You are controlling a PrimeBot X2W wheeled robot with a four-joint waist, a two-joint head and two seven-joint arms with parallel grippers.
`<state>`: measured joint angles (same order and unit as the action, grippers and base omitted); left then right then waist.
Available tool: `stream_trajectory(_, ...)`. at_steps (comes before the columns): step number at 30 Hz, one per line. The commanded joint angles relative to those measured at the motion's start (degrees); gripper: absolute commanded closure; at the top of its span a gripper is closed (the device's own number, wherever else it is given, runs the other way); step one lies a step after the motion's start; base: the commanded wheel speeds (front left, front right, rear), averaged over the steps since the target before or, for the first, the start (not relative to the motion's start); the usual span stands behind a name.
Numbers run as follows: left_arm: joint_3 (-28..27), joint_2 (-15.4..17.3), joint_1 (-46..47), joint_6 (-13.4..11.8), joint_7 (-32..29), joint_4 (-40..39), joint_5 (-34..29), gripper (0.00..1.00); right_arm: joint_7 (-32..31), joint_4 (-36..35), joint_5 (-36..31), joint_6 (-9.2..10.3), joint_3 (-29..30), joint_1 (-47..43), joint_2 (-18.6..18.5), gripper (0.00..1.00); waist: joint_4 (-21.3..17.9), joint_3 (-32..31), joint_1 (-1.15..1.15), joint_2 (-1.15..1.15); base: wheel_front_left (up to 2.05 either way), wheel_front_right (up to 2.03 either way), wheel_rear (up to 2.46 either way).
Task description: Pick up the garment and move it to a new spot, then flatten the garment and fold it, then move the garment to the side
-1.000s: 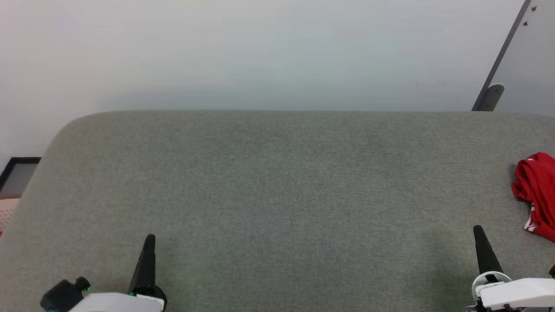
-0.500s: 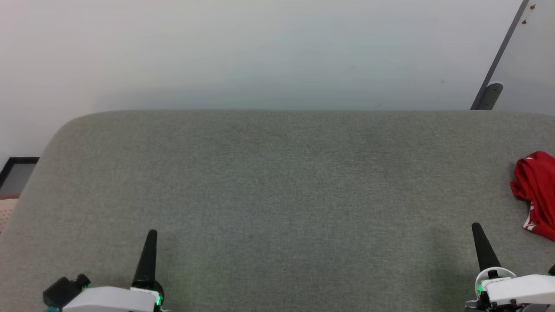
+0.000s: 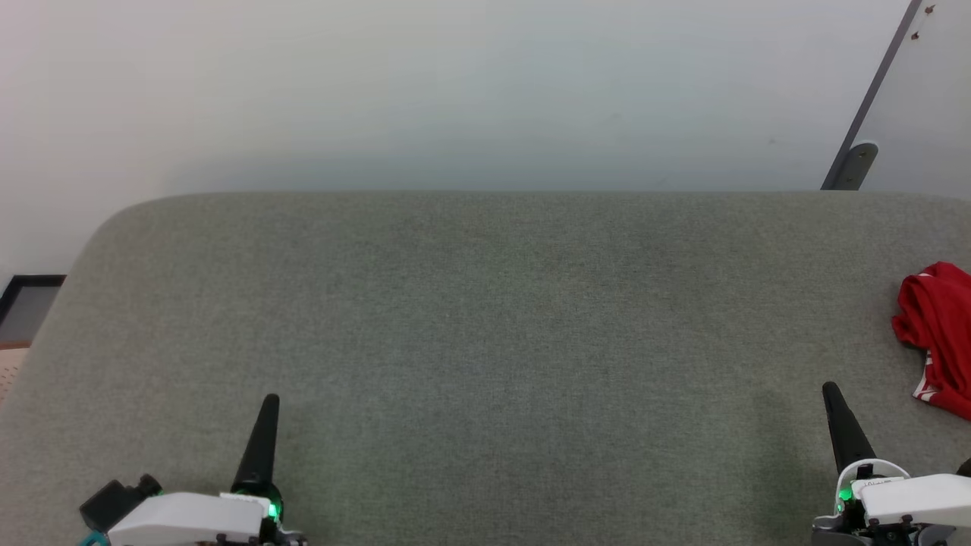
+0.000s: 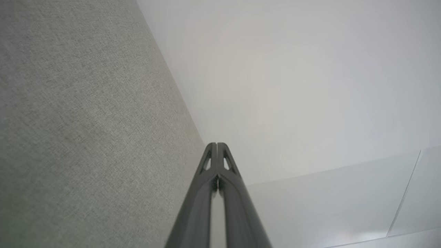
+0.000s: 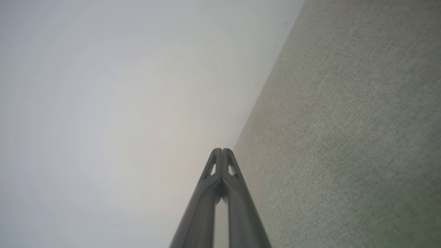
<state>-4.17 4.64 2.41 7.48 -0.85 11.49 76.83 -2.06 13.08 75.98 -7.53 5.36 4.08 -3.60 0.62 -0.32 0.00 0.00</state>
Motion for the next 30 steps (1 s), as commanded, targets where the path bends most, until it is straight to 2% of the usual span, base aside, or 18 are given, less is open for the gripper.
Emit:
stream_trajectory(1,-0.25,0.01,1.09,0.01,-0.28,-0.17,1.31,1.00,-0.29,-0.17,1.39,0.05,0.29,0.99,-0.01,1.00,-0.02,0.01,0.00,0.00,0.00,0.00,0.00)
stream_trajectory(30,-1.12,-0.81,3.40,0.02,-3.91,1.95,12.98,1.00,-3.64,0.72,12.94,0.07,1.08,2.11,0.62,1.00,-0.46,0.37,0.00,0.00,0.00,0.00,0.00)
